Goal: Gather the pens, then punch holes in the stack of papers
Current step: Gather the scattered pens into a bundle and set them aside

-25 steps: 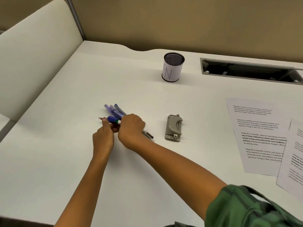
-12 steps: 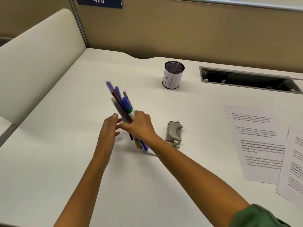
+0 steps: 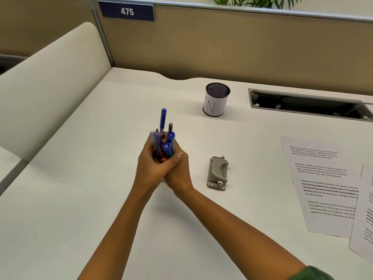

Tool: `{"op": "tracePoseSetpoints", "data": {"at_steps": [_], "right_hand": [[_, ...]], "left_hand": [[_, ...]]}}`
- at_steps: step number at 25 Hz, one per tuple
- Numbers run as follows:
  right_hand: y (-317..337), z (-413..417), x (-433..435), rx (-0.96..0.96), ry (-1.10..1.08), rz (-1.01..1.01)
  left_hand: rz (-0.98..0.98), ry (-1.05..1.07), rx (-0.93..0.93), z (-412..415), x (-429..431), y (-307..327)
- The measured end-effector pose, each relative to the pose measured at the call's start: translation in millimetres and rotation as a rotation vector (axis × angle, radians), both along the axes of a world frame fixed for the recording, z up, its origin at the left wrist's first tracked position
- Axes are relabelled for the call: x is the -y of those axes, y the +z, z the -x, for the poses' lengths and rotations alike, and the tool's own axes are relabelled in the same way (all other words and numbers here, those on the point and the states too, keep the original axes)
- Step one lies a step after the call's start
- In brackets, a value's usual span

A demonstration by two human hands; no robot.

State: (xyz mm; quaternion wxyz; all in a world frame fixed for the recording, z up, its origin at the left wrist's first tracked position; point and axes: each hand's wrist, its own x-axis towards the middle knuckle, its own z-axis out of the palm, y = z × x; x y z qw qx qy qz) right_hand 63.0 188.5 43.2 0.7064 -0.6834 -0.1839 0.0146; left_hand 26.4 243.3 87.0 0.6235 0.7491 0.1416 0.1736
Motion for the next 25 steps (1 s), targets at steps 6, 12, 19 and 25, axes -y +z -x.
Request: {"op": "tracePoseSetpoints", "data": {"at_steps": [6,12,19,25], "right_hand": [[-21.5,3.2,3.8,-0.045,-0.011,0.027],[-25.6,-1.0,2.7,-0.031,-0.012,0.021],[-35.8,1.6,6.3,-0.05,-0.026,0.012],[-43.6,0.2,9.8,0.065,0.005,0.238]], "left_hand": [[0.002,0.06,-0.046,-2.6,-1.3,-33.6],[0.056,0.121,0.032,-9.6,5.8,-37.0],[0.005,-0.055,0.099,-5.9,-3.6,-37.1],[0.1,0.132,0.081,-5.9,6.0,-37.4]]}}
